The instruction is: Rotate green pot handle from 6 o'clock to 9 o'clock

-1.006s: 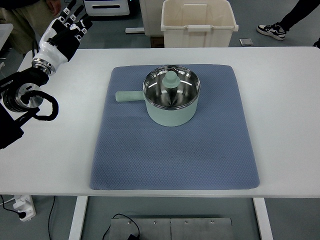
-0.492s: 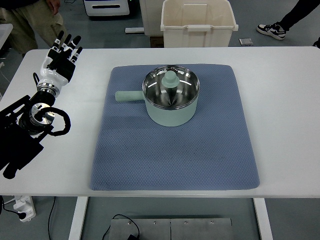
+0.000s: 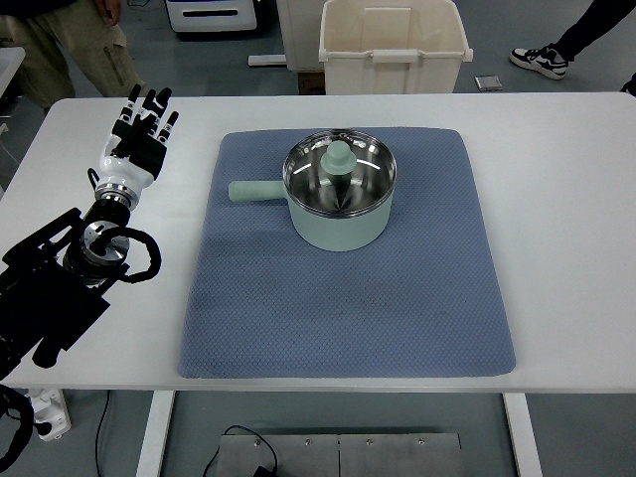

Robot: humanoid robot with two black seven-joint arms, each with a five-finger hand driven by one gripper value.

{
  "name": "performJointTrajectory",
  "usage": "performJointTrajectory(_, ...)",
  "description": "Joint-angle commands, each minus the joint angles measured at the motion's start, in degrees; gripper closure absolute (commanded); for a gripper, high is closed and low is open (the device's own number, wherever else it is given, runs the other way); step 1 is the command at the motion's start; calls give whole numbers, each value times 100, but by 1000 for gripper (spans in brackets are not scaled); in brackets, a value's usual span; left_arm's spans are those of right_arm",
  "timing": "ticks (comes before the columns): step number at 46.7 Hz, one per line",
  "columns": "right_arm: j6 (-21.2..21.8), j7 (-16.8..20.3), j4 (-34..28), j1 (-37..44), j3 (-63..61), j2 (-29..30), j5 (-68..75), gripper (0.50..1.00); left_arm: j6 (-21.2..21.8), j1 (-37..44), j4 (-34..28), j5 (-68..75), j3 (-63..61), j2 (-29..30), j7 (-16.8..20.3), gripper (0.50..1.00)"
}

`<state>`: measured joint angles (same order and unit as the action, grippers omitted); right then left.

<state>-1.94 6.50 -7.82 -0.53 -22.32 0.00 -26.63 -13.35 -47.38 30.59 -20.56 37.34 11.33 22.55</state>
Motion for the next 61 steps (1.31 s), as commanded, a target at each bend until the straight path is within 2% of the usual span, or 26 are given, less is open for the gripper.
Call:
performJointTrajectory(1, 1, 1, 0, 0, 0, 0, 0, 500, 7, 1, 0, 0, 1, 1, 3, 500)
performJointTrajectory(61, 1, 1, 0, 0, -9, 0, 18, 500, 104, -104, 0, 0, 10, -96, 3, 500)
